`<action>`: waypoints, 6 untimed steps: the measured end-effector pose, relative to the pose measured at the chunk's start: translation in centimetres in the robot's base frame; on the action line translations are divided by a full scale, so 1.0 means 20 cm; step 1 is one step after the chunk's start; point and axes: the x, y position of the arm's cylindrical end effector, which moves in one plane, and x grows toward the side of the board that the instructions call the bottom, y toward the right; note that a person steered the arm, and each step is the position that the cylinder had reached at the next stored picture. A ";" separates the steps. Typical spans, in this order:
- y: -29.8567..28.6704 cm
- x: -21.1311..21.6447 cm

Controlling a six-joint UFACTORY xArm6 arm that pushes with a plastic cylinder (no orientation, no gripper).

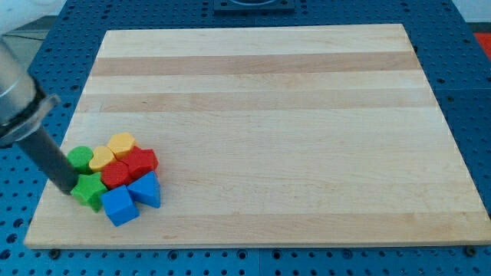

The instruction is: Push the heart to the top right of the hexagon

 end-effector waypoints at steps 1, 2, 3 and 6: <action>0.05 -0.07; 0.05 -0.11; 0.06 -0.15; 0.43 -0.45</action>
